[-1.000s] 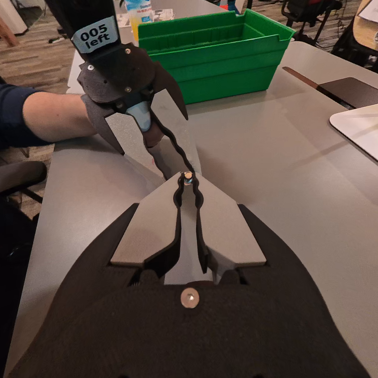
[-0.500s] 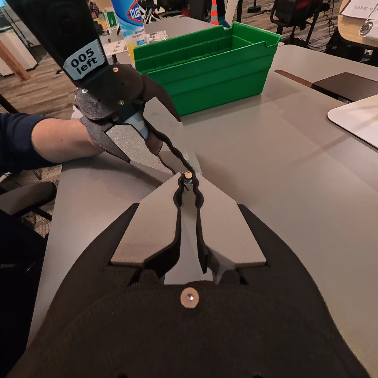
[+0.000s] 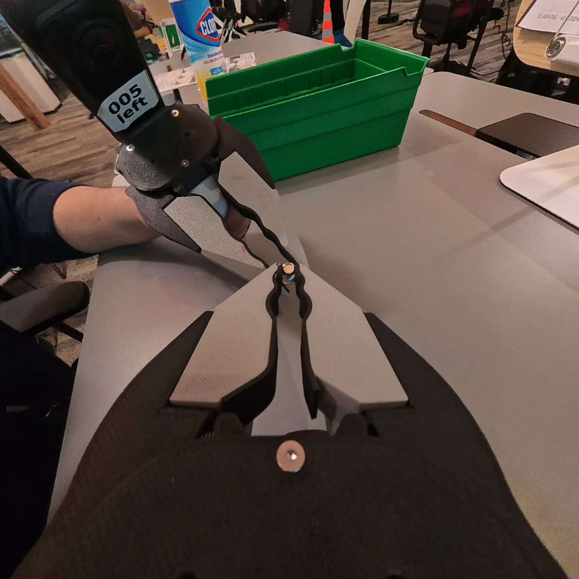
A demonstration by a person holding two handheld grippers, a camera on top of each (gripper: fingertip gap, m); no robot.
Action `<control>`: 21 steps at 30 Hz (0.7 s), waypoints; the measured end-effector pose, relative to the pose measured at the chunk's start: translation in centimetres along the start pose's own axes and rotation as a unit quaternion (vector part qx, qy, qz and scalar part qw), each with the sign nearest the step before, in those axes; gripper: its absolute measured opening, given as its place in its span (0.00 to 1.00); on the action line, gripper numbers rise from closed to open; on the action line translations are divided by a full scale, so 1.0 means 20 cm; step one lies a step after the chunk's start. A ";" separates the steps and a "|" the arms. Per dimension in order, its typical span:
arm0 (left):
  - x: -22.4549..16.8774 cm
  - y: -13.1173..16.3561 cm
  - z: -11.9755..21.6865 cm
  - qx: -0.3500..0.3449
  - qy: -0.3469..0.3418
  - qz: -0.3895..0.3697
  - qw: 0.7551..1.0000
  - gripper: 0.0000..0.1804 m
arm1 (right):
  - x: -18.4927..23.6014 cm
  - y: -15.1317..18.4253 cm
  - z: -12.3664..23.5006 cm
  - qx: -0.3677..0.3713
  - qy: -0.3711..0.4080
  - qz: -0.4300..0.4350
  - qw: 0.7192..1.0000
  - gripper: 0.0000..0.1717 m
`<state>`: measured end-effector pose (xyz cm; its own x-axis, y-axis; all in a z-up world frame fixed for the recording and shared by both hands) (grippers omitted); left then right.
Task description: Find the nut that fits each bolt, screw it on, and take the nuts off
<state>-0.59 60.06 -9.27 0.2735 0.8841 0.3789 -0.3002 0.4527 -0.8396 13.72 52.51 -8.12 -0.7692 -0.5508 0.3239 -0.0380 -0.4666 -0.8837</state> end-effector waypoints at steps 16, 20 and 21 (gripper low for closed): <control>-0.01 -0.02 0.01 -0.004 -0.047 -0.045 0.998 0.07 | 0.00 -0.01 0.01 -0.032 -0.001 -0.036 0.999 0.02; -0.01 -0.03 0.02 -0.011 -0.050 -0.055 0.997 0.07 | 0.01 -0.02 0.02 -0.038 -0.006 -0.018 0.999 0.02; -0.02 -0.04 0.03 -0.014 -0.049 -0.056 0.997 0.07 | 0.01 -0.02 0.02 -0.038 -0.008 -0.012 0.999 0.02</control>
Point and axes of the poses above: each gripper's, where its closed fingertips meet, z back along the fingers, y out of its underside, x = y × z across the jaws, the point moved 10 cm from there along z, back along the fingers, and after that the axes turned 11 degrees about -z, right-handed, at the moved point
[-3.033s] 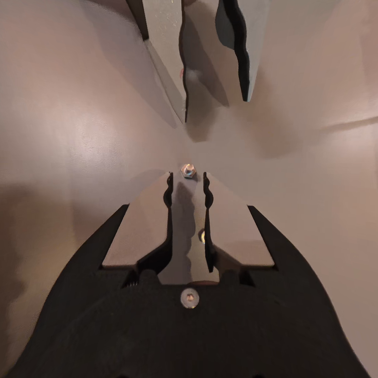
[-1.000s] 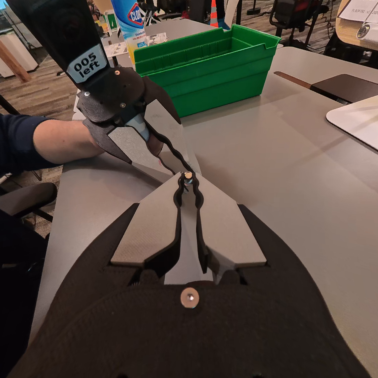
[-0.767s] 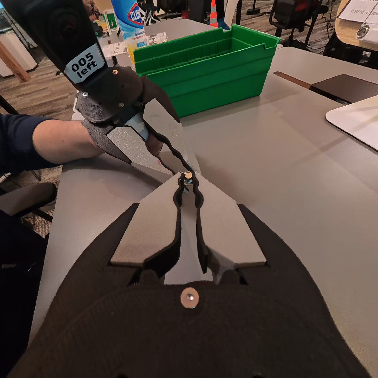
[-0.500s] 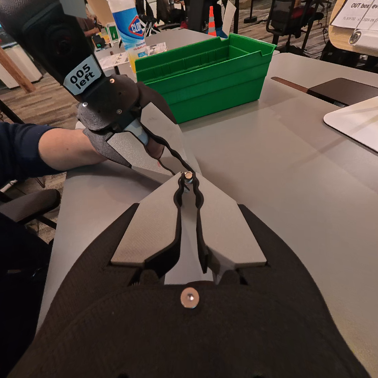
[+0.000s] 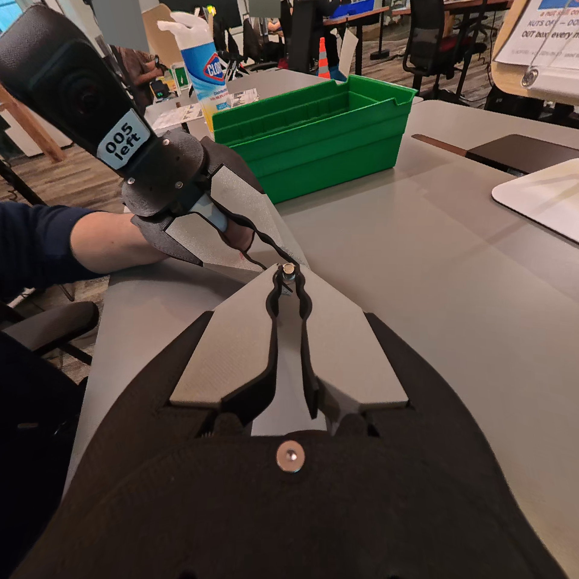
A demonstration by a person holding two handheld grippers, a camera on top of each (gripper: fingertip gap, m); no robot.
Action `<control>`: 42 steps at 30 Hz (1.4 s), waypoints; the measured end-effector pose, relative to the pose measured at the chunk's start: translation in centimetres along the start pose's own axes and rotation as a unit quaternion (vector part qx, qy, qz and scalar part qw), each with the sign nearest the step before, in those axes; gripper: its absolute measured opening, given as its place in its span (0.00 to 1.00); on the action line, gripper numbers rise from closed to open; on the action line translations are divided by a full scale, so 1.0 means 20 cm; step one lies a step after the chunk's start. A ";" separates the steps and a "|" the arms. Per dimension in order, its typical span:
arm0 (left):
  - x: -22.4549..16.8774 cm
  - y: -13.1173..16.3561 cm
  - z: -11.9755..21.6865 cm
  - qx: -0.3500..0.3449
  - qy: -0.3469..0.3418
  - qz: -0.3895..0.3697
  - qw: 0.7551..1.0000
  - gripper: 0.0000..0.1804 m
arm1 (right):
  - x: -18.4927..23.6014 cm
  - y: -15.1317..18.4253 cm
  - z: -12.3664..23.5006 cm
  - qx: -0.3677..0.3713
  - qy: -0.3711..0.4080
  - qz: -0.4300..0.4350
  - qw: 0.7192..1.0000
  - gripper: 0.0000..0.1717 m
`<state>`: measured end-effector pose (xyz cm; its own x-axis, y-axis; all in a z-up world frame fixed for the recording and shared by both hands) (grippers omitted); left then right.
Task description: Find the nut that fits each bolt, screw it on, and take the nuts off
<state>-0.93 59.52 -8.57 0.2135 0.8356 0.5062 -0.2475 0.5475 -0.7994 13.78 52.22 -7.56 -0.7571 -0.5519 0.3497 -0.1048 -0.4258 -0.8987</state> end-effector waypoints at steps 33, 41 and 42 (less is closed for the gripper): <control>0.01 0.09 -0.01 -0.136 0.181 0.118 0.967 0.07 | -0.26 0.25 0.25 0.253 0.026 0.191 0.948 0.12; -0.02 0.07 -0.01 -0.155 0.199 0.099 0.962 0.07 | -0.30 0.24 0.22 0.265 -0.028 0.228 0.936 0.12; -0.02 0.07 -0.01 -0.156 0.202 0.098 0.962 0.07 | -0.31 0.24 0.21 0.264 -0.035 0.228 0.936 0.12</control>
Point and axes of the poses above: each gripper's, where its closed fingertips meet, z back along the fingers, y out of its underside, x = y × z across the jaws, the point moved 10 cm from there along z, back along the fingers, and after that the axes turned 11 degrees about -z, right-handed, at the moved point
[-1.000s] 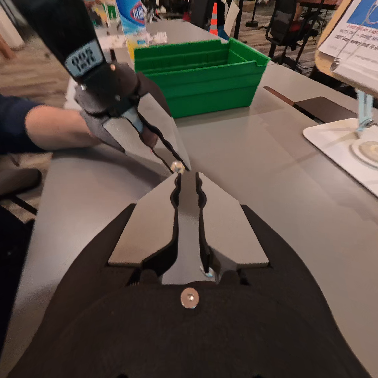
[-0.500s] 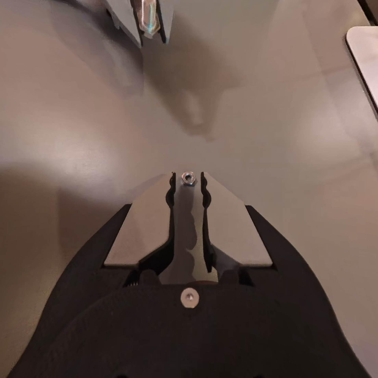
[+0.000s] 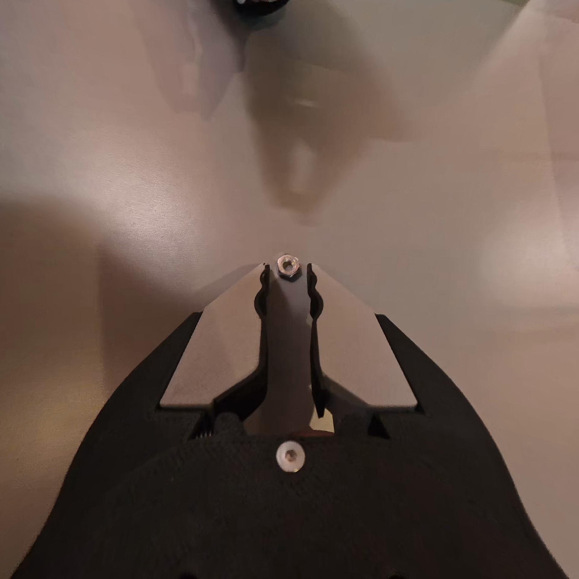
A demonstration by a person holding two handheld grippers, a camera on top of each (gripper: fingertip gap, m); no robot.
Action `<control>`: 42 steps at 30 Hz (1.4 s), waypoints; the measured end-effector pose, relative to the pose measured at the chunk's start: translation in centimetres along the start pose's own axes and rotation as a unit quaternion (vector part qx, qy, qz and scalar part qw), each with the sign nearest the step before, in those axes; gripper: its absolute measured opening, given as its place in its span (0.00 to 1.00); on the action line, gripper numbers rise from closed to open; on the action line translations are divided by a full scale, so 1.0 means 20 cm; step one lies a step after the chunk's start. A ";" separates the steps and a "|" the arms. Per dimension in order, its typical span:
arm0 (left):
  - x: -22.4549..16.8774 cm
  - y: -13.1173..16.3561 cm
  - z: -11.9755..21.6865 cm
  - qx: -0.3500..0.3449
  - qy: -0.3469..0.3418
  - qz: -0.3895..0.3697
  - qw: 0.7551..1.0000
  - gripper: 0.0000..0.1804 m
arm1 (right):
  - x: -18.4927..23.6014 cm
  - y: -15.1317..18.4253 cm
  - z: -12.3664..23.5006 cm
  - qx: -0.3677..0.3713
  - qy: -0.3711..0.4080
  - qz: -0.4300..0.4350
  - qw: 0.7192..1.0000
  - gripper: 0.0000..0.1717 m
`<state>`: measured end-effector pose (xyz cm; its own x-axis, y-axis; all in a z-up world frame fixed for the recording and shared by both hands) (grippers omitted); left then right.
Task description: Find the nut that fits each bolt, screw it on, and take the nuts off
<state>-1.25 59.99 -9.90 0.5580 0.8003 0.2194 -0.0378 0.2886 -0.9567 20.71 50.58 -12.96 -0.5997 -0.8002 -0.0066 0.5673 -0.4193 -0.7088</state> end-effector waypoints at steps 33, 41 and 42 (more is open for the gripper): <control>0.03 -0.09 0.05 -0.123 -0.039 0.084 0.988 0.07 | 0.17 -0.73 0.22 -0.081 -0.044 -0.031 0.995 0.06; 0.03 -0.10 0.06 -0.137 -0.045 0.087 0.986 0.07 | 0.17 -0.80 0.23 -0.059 -0.034 -0.028 0.997 0.06; 0.03 -0.10 0.06 -0.138 -0.046 0.085 0.986 0.07 | 0.17 -0.80 0.23 -0.055 -0.034 -0.027 0.998 0.06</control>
Point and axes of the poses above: each gripper's, where its closed fingertips meet, z back along the fingers, y out of its underside, x = y × z across the jaws, the point moved 10 cm from there along z, back along the fingers, and after that the axes turned 11 degrees about -z, right-handed, at the moved point
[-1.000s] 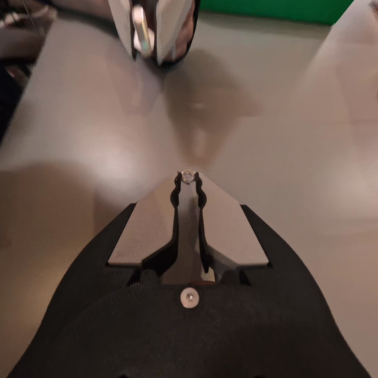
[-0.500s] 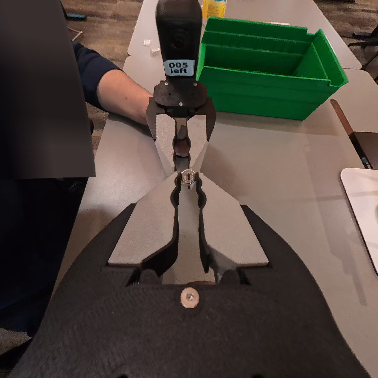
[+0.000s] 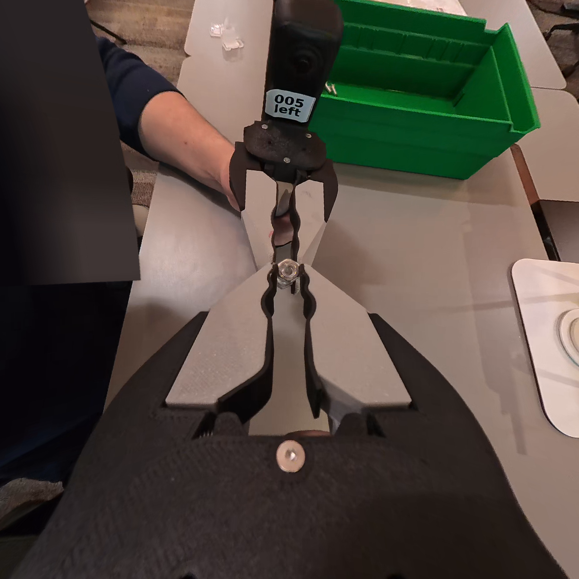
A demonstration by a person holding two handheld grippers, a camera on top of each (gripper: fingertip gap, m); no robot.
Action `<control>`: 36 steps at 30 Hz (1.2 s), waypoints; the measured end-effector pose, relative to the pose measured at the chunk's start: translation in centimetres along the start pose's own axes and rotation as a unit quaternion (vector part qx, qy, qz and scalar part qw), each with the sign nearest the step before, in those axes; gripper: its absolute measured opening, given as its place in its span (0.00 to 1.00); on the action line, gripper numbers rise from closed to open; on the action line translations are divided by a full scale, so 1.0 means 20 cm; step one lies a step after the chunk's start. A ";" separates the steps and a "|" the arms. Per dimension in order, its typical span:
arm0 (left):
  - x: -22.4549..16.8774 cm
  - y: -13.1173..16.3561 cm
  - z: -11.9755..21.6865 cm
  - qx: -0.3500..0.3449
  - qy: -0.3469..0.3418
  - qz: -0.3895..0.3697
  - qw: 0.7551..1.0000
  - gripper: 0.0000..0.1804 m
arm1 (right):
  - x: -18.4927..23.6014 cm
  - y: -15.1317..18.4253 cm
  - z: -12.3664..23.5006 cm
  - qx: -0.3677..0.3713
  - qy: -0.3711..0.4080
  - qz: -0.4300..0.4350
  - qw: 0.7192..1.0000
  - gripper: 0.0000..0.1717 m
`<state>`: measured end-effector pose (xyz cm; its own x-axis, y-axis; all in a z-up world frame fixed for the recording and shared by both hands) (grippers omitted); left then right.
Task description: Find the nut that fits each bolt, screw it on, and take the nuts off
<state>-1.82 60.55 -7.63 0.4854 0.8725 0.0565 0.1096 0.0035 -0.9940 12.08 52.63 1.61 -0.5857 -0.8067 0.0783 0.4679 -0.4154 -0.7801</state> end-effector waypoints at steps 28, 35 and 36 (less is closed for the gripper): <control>-0.02 -0.03 0.00 -0.001 -0.027 -0.013 1.000 0.07 | -0.02 -0.01 -0.01 -0.011 -0.022 -0.019 1.000 0.06; -0.02 -0.04 0.01 -0.018 -0.024 -0.007 1.000 0.07 | -0.01 -0.02 -0.01 -0.039 -0.018 -0.010 0.999 0.06; -0.02 -0.04 0.01 -0.020 -0.024 -0.005 1.000 0.07 | -0.01 -0.02 -0.01 -0.040 -0.016 -0.009 0.999 0.06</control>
<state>-2.29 60.39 -6.79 0.4420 0.8950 0.0607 0.1489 -0.0065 -0.9888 11.90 52.97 1.75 -0.5716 -0.8130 0.1114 0.4027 -0.3962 -0.8252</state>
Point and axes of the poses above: each gripper's, where its closed fingertips meet, z back along the fingers, y out of its underside, x = y × z across the jaws, the point moved 10 cm from there along z, back along the fingers, and after that the axes turned 11 degrees about -z, right-handed, at the moved point
